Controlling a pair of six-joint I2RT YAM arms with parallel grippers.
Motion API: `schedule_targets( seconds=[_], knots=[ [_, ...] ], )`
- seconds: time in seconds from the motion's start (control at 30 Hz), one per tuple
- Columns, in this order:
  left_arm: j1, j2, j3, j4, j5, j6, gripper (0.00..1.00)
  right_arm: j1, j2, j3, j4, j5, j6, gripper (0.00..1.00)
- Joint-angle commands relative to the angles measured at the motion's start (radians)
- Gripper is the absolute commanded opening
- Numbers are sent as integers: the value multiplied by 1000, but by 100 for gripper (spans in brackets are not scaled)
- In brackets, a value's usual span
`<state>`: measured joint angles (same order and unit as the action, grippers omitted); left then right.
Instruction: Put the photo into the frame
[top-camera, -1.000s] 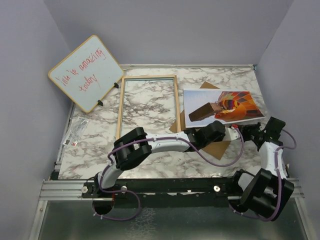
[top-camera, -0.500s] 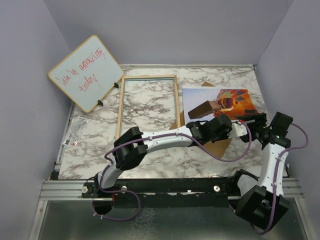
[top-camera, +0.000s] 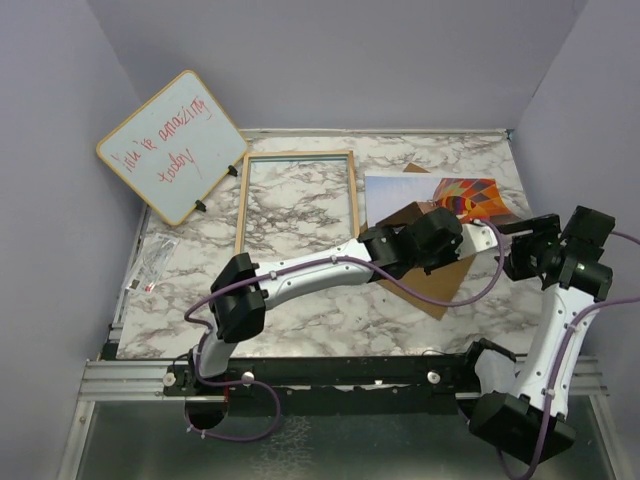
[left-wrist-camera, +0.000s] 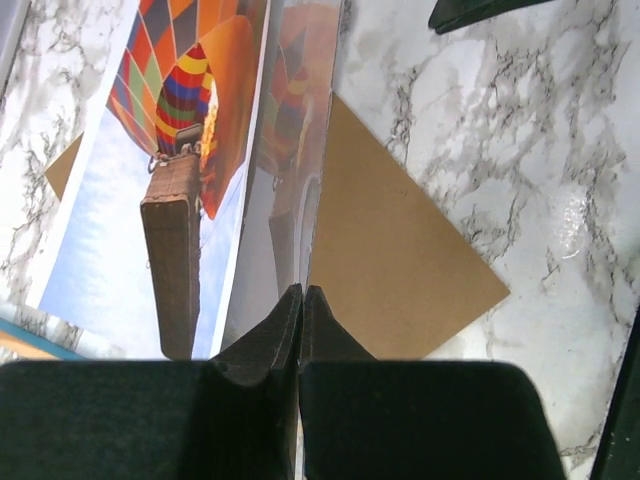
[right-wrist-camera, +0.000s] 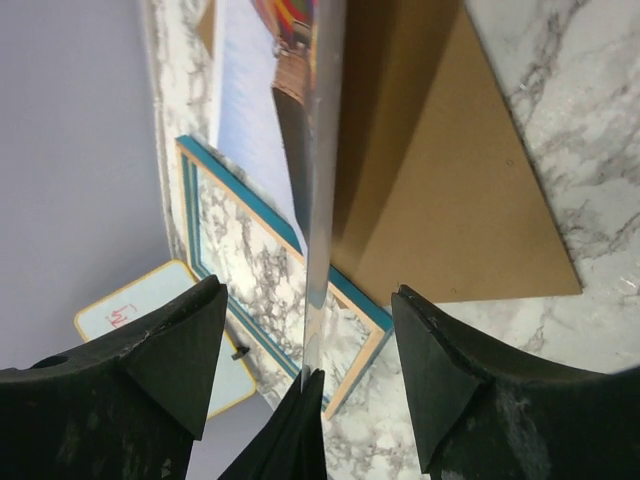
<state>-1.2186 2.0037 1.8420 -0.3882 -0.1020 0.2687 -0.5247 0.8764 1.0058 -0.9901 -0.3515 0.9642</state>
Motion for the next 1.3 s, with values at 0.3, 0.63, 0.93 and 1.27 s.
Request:
schedule_targets(
  seconds=[0.3, 0.63, 0.93, 1.27],
  knots=[
    [4, -131, 115, -122, 25, -105, 0, 0, -86, 288, -19, 21, -176, 71],
    [6, -210, 45, -187, -14, -88, 0, 2, -94, 243, 240, -179, -374, 61],
    [14, -206, -6, -197, -62, -113, 0, 2, -43, 262, 10, -13, -351, 75],
    [16, -187, 35, -209, -46, -136, 0, 2, -69, 197, -126, 83, -275, 79]
  ],
)
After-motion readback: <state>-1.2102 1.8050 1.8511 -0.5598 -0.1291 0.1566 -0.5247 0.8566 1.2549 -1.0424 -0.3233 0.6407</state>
